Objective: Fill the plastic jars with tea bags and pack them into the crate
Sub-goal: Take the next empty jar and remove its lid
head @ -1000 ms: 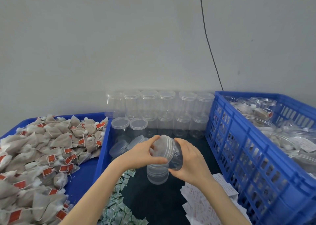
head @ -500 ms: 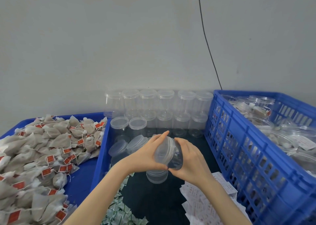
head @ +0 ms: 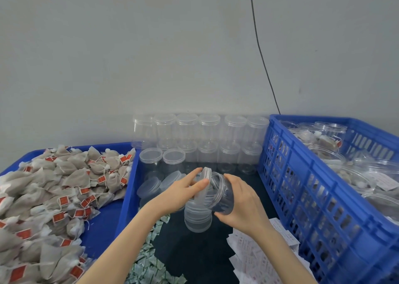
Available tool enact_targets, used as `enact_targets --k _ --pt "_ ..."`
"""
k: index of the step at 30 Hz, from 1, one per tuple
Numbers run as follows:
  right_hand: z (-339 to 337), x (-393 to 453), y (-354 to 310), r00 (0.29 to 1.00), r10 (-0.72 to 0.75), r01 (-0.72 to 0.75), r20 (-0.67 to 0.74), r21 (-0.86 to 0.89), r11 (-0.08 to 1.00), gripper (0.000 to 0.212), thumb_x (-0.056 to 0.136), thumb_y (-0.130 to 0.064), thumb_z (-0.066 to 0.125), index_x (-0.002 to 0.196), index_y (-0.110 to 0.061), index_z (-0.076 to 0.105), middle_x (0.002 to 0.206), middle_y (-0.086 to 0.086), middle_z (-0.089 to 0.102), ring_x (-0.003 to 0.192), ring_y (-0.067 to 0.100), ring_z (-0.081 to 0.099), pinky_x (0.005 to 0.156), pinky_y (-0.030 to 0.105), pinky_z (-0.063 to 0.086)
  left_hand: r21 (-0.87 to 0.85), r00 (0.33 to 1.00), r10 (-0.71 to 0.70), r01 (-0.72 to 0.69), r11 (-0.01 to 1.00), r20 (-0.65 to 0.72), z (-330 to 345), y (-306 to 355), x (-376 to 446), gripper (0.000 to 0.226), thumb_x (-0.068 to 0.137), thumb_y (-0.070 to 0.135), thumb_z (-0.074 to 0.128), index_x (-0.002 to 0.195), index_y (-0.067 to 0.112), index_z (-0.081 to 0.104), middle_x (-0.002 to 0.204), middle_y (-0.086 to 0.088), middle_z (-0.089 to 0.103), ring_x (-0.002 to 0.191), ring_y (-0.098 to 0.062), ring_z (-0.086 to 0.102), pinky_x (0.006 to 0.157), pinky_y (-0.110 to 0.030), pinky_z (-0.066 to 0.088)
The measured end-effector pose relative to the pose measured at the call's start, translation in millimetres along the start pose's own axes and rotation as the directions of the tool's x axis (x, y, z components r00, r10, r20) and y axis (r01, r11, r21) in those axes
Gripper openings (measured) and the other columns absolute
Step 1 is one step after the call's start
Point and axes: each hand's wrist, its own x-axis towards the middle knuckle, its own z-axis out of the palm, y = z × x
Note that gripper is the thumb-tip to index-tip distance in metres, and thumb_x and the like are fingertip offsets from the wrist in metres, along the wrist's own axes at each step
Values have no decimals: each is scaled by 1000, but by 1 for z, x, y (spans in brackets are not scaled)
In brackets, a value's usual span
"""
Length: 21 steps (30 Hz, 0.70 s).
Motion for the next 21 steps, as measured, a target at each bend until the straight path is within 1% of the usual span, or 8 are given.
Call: enact_targets --k 2,5,7,9,12,15,17,21 --pt "1 -2 2 1000 11 -11 4 -5 1000 84 65 -53 73 135 -11 50 126 -3 60 113 16 60 97 25 41 -29 1000 -14 14 999 5 1 0 0 73 83 67 37 148 37 23 139 8 46 116 -13 53 104 -32 38" --pt "1 -4 6 999 33 -33 5 -29 999 89 63 -48 81 136 -11 49 129 -2 59 115 17 59 99 25 40 -74 999 -38 40 996 24 0 -2 2 55 95 58 31 146 39 26 141 8 46 113 -14 57 101 -33 43" --pt "0 -5 9 998 60 -60 -13 -32 998 89 62 -51 79 137 -11 49 130 -4 58 116 15 58 99 25 40 -133 998 -52 56 990 36 0 -5 7 57 96 57 30 148 36 26 142 6 47 115 -16 57 102 -34 44" --pt "0 -7 10 991 129 -129 -27 -2 992 90 62 -52 77 138 -15 46 132 -7 56 118 12 56 100 25 41 -200 998 -65 68 978 22 -2 -7 15 59 95 57 37 148 35 25 146 4 42 119 -16 54 101 -34 44" --pt "2 -11 12 970 240 -238 -33 56 970 92 61 -45 82 140 -22 42 131 -13 53 116 8 53 96 23 42 -212 990 -121 104 972 -73 -3 -11 32 70 91 52 52 150 32 21 150 0 36 123 -18 46 97 -32 43" --pt "5 -17 14 948 318 -314 -31 96 945 97 60 -45 84 142 -26 37 131 -17 48 114 3 49 93 21 40 10 971 -118 123 992 -210 -7 -17 53 82 85 49 64 151 27 21 153 -4 30 137 -23 34 109 -40 33" --pt "6 -20 16 940 340 -336 -16 105 936 98 59 -47 84 142 -29 34 127 -22 44 114 1 46 92 20 40 174 958 -86 138 975 -275 -8 -20 65 86 81 48 68 151 27 23 153 -9 29 138 -27 32 110 -42 31" --pt "7 -23 18 930 366 -366 26 130 921 99 57 -50 81 141 -35 31 126 -27 42 116 0 47 96 25 45 414 949 -134 248 876 -285 -1 -23 85 85 81 51 64 150 27 21 150 -12 23 135 -36 31 108 -46 34"
